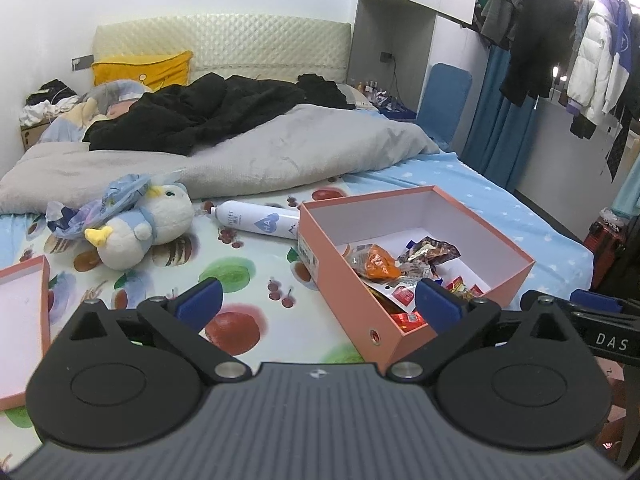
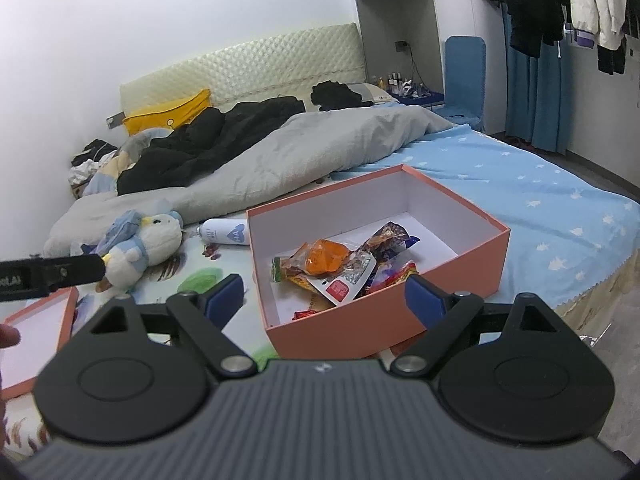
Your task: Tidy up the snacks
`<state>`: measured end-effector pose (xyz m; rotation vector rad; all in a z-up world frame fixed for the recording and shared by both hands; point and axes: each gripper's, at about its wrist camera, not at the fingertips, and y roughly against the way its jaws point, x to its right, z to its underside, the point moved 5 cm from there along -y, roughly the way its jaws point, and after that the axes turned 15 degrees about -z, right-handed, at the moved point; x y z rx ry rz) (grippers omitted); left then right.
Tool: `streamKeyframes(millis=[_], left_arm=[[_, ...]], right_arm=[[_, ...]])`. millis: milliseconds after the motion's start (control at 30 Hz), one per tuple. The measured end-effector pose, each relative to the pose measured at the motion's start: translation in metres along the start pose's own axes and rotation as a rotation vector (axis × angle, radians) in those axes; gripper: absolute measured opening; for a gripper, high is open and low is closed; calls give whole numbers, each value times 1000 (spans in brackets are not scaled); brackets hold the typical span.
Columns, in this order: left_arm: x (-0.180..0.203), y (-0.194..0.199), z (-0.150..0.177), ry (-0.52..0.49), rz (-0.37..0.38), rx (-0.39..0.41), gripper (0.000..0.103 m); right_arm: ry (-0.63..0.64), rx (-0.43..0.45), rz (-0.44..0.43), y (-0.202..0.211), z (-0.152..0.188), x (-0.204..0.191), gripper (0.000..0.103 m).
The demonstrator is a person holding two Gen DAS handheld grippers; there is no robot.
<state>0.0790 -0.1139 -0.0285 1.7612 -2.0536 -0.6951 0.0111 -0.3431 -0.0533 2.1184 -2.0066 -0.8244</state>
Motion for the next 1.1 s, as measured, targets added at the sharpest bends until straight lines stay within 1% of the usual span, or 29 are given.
streamKeyframes(millis=[567, 1100], left_arm=[[0, 2, 1, 6, -24, -8, 103], [-1, 0, 2, 11, -19, -8, 103]], right_arm=[[16, -13, 13, -4, 0, -1, 89], [17, -20, 17, -5, 1, 0, 89]])
